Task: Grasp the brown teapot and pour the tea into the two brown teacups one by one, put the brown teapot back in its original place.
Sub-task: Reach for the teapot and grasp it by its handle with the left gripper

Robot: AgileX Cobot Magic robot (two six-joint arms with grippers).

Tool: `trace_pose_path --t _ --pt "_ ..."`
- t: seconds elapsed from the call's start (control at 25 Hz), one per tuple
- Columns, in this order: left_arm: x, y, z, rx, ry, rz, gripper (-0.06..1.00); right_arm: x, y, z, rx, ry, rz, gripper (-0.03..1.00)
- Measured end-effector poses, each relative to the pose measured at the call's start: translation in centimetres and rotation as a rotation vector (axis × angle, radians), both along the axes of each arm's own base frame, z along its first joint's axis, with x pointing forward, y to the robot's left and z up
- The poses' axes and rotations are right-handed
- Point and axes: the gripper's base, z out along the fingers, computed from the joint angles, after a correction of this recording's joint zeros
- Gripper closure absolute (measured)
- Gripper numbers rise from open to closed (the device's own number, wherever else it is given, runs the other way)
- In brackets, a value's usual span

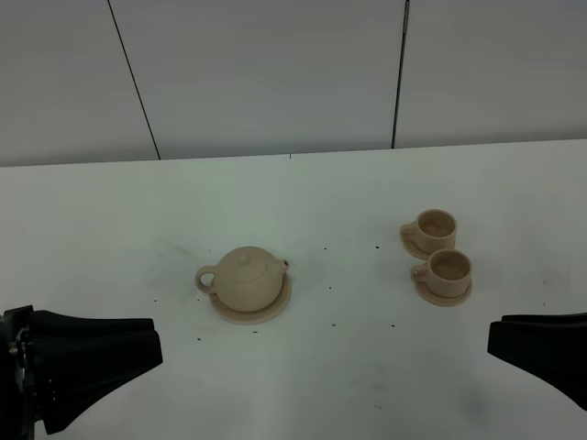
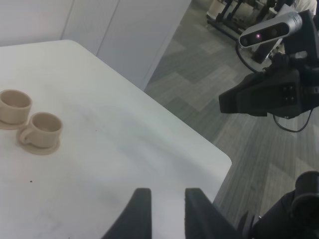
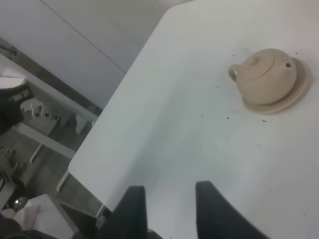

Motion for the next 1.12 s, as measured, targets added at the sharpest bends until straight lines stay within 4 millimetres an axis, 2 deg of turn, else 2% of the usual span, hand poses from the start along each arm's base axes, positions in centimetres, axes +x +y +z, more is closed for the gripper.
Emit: trace_pose_path --t 0.76,1.12 --pt "0.09 -0.03 0.25 -0.029 -0.005 0.009 0.71 0.1 -0.06 -0.01 -0.002 -0.002 -0.013 0.73" --pt "0.33 0.06 0.31 -0.034 -0.01 0.038 0.71 0.63 -0.47 -0.12 -0.025 -0.014 -0.083 0.73"
